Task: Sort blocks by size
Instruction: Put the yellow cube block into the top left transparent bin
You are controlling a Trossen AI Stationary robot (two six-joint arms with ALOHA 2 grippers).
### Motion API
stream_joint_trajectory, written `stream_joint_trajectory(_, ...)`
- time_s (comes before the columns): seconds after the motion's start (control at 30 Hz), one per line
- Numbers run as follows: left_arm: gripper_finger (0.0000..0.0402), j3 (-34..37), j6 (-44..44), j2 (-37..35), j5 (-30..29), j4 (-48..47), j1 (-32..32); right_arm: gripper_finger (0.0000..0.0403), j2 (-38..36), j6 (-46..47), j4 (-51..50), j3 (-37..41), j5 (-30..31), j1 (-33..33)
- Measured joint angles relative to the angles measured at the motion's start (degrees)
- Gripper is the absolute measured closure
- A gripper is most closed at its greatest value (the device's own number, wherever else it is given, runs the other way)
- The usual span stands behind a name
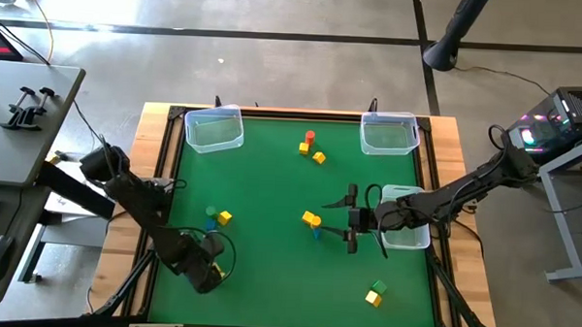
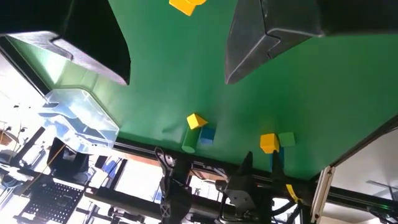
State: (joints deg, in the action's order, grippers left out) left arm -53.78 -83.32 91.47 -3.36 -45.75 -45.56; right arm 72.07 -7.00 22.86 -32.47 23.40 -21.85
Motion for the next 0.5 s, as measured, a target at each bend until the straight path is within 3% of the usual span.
stream_joint_trajectory(0.5, 0.016, 0.7, 1.45, 0.54, -6.23, -2.53, 0.21, 0.0153, 0.0, 0.61, -0.03, 0.0, 0.0, 0.0)
